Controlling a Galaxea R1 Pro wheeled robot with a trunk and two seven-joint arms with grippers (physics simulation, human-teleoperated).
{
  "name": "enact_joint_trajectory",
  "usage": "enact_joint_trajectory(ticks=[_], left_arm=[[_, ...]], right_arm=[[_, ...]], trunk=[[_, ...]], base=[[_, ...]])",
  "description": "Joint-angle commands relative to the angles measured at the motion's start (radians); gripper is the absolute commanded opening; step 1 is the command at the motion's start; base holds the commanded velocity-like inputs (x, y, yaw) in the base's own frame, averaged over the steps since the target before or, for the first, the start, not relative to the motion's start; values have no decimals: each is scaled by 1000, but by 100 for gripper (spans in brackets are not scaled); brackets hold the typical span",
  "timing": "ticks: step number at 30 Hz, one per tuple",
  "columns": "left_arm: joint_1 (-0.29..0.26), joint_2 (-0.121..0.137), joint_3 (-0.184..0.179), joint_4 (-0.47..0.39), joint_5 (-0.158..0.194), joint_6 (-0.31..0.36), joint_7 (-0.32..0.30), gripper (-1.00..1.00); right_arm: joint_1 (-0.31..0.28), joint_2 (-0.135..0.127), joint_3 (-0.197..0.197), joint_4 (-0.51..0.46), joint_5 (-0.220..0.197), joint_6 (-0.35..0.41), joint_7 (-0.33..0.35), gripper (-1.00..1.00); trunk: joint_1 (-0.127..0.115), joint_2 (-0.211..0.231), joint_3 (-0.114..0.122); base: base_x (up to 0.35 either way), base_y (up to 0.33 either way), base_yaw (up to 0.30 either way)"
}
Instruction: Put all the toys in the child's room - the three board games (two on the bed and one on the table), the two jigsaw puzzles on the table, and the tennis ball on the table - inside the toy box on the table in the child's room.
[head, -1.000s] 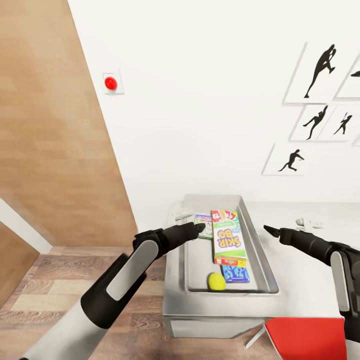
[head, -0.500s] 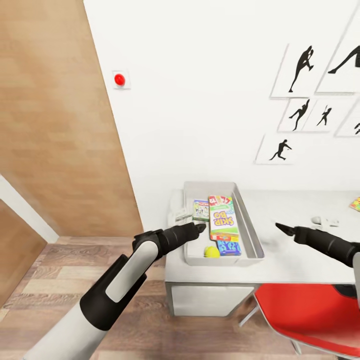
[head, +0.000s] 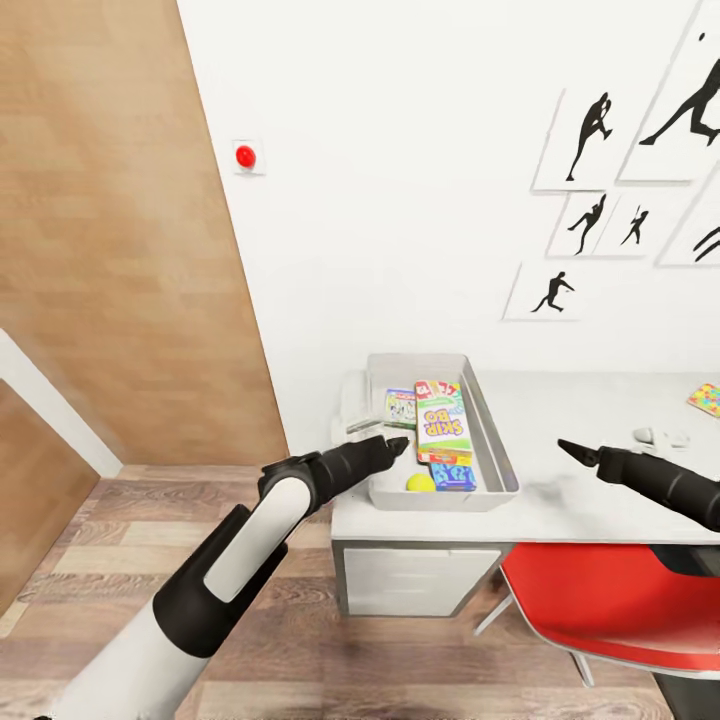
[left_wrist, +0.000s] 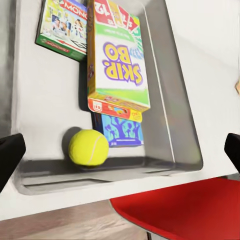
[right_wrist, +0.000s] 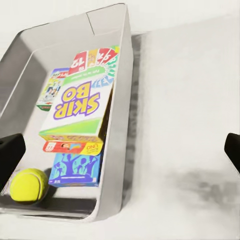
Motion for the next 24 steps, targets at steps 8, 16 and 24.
enact_joint_trajectory(ticks=[8,16,24], left_arm=[[-38,2,45,-46,9,-15,9,100],[-38,2,68,-56,9,-15,9,100],[-38,2,68,-56,9,-15,9,100]], right_arm=[[-30,0,10,-34,-5,8,11,100],[-30,0,10,-34,-5,8,11,100],[-30,0,10,-34,-5,8,11,100]], trunk=[[1,-2,-2],[1,-2,-2],[1,-2,-2]], base=[[0,0,0],[0,0,0],[0,0,0]])
